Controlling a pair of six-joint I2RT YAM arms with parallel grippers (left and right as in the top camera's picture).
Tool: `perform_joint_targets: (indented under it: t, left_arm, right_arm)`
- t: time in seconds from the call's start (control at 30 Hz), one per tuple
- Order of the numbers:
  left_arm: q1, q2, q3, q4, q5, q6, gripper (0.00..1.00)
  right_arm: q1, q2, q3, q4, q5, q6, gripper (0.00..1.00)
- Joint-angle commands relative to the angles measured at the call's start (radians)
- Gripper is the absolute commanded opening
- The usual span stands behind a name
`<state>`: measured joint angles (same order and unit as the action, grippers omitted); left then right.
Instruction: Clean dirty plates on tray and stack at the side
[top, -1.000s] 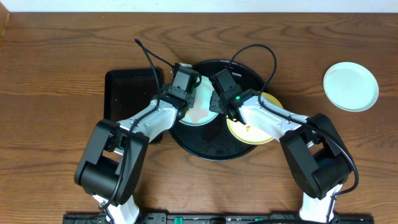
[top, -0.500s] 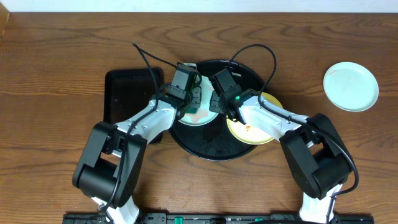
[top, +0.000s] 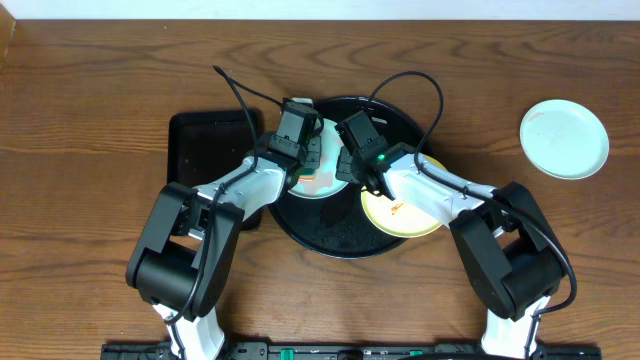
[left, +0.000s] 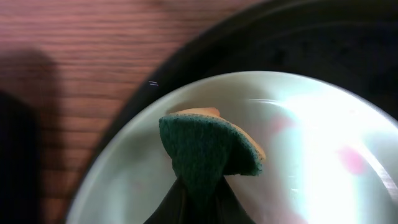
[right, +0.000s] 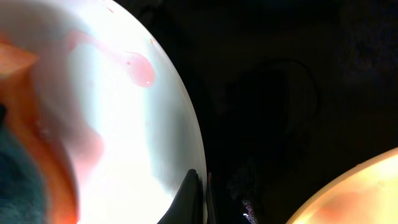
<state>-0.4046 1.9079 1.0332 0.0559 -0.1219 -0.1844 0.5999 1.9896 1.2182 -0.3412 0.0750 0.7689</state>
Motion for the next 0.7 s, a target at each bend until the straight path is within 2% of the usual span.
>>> perform_joint_targets:
  t: [0.0,0.33,0.67]
  left_arm:
    - [0.022,0.019,0.013,-0.014,-0.163,0.101,0.07]
    - [0.022,-0.091,0.013,-0.04,-0.19,0.124,0.07]
    - [0.025,-0.376,0.013,-0.052,-0.187,0.124,0.07]
  right_arm:
    - [0.013,0.026,-0.005,-0.023,-0.012,-0.027,0.01]
    - [0.013,0.026,-0.005,-0.03,-0.013,-0.026,0.01]
    - [0.013,0.025,-0.005,-0.037,-0.014,-0.026,0.01]
